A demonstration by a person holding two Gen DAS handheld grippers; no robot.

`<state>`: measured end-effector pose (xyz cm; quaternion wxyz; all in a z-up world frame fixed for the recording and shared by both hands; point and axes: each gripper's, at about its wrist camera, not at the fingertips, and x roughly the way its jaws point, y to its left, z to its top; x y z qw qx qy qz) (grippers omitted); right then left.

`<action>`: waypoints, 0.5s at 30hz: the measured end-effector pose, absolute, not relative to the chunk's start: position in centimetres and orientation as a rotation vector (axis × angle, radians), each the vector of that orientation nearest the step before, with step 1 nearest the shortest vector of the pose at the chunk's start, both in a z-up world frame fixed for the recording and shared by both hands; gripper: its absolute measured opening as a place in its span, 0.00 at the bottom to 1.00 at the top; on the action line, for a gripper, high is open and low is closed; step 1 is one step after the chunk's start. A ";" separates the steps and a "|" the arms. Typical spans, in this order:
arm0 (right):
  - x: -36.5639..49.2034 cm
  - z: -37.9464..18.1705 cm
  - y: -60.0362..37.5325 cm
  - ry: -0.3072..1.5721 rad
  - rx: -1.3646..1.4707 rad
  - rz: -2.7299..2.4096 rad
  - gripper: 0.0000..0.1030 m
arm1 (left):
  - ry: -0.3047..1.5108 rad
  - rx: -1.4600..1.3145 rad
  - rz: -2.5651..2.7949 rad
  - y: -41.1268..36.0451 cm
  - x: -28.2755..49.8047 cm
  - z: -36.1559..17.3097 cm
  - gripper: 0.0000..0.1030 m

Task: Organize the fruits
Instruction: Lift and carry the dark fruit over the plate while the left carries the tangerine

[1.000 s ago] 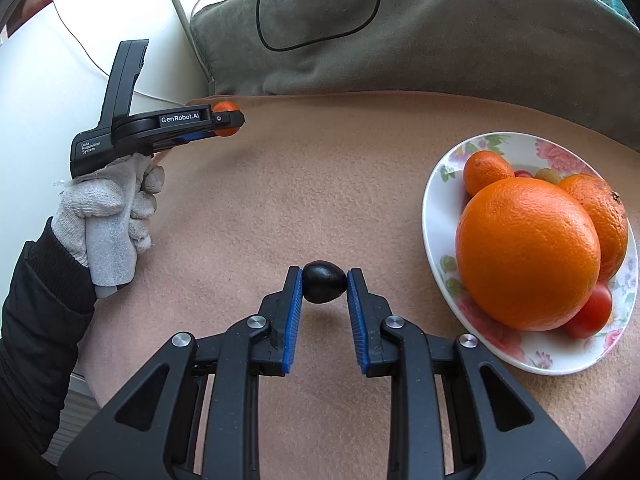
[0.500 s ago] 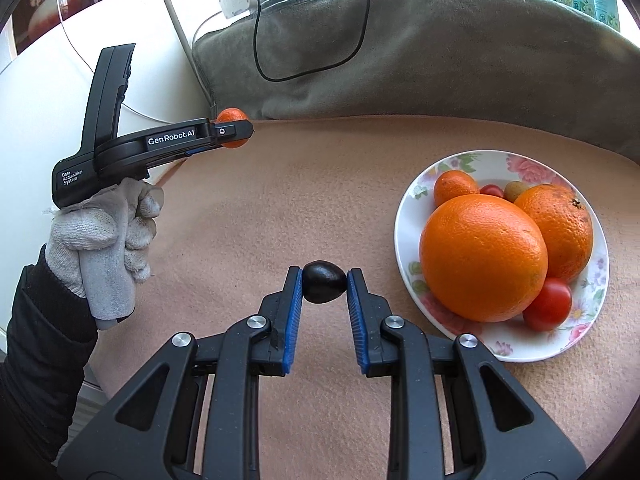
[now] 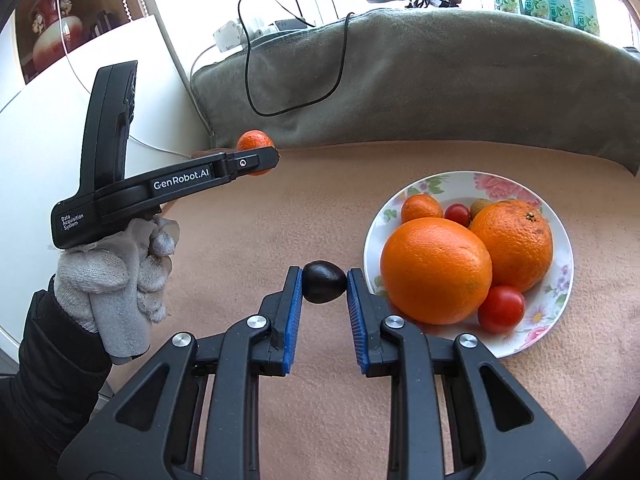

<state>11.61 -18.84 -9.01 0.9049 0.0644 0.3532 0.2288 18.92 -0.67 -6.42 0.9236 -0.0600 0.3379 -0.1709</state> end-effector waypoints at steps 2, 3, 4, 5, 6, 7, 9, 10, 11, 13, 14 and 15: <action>11.8 -8.4 -19.7 0.717 0.142 0.464 0.23 | 0.695 -0.119 -0.373 -1.7 18.9 -6.3 0.38; 11.9 -8.1 -20.1 0.711 0.146 0.458 0.23 | 0.696 -0.117 -0.384 -2.2 18.9 -6.2 0.38; 12.0 -7.9 -20.6 0.705 0.147 0.451 0.23 | 0.697 -0.115 -0.395 -2.7 19.0 -6.2 0.38; 12.2 -7.6 -21.1 0.699 0.147 0.443 0.23 | 0.699 -0.113 -0.405 -3.2 19.0 -6.2 0.38; 12.4 -7.4 -21.6 0.694 0.147 0.434 0.23 | 0.700 -0.111 -0.415 -3.7 19.1 -6.2 0.38; 12.6 -7.1 -22.1 0.692 0.148 0.425 0.23 | 0.702 -0.108 -0.426 -4.2 19.2 -6.2 0.38; 13.3 -6.9 -23.2 0.692 0.157 0.411 0.23 | 0.707 -0.099 -0.445 -5.3 19.4 -6.1 0.38; 13.6 -6.8 -23.8 0.692 0.164 0.404 0.23 | 0.709 -0.093 -0.453 -5.8 19.5 -6.1 0.38; 14.1 -6.6 -24.4 0.692 0.170 0.397 0.23 | 0.710 -0.088 -0.461 -6.3 19.6 -6.1 0.38; 14.8 -6.3 -25.4 0.690 0.173 0.387 0.23 | 0.713 -0.080 -0.477 -7.2 19.8 -6.0 0.38; 15.2 -6.1 -25.8 0.687 0.171 0.381 0.23 | 0.715 -0.077 -0.483 -7.6 20.0 -6.0 0.38; 15.6 -6.0 -26.1 0.686 0.168 0.377 0.23 | 0.717 -0.075 -0.489 -8.0 20.1 -6.0 0.38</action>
